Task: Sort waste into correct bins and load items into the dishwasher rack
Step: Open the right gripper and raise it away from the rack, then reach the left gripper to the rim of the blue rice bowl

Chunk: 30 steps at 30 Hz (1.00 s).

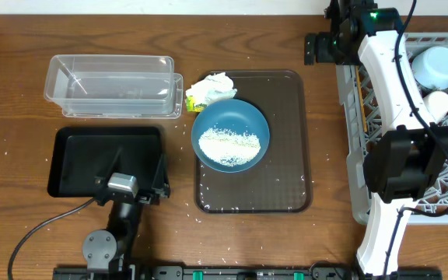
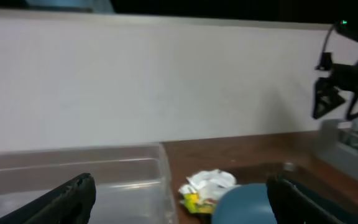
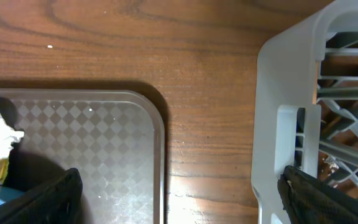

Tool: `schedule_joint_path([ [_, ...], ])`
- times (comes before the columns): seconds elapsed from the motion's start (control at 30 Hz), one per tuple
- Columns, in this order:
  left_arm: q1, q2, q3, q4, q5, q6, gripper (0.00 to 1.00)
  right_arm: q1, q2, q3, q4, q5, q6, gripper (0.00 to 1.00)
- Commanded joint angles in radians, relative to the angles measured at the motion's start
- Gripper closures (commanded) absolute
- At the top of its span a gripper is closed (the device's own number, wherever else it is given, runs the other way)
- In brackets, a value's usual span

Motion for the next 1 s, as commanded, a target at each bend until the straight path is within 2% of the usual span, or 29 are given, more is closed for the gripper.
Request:
schedule_joint_path([
  [0.0,0.006,0.088,0.15,-0.033,0.05,-0.037,0.09,0.001,0.005,0.002,0.001,-0.001,-0.007,0.01],
  [0.17,0.006,0.393,0.447,-0.22,0.148,-0.017,0.09,0.003,0.005,0.002,0.001,-0.001,-0.007,0.01],
  [0.33,-0.003,0.809,0.871,-0.644,0.307,0.055,0.09,0.004,0.005,0.002,0.001,-0.001,-0.007,0.01],
  [0.4,-0.006,0.943,1.003,-0.742,0.423,0.037,0.09,0.003,0.005,0.002,0.001,-0.001,-0.007,0.01],
  [0.5,-0.006,1.085,1.101,-0.741,0.659,-0.027,0.09,0.003,0.005,0.002,0.001,-0.001,-0.007,0.01],
  [0.57,-0.027,1.153,1.112,-0.658,0.758,-0.027,0.02,0.003,0.005,0.002,0.001,-0.001,-0.007,0.01],
  [0.63,-0.076,1.201,1.119,-0.647,0.674,-0.05,0.02,0.004,0.005,0.002,0.001,-0.001,-0.007,0.01],
  [0.73,-0.226,1.244,1.12,-0.663,0.378,-0.06,0.02,0.004,0.005,0.002,0.001,-0.001,-0.007,0.01],
  [0.8,-0.336,1.272,1.13,-0.689,0.136,-0.111,0.02,0.004,0.005,0.002,0.001,-0.001,-0.007,0.01],
  [0.87,-0.425,1.314,1.158,-0.74,-0.026,-0.124,0.02,0.004,0.005,0.002,0.001,-0.001,-0.007,0.01],
  [0.97,-0.505,1.417,1.249,-0.848,-0.094,-0.123,0.02,0.003,0.005,0.002,0.001,-0.001,-0.007,0.01],
])
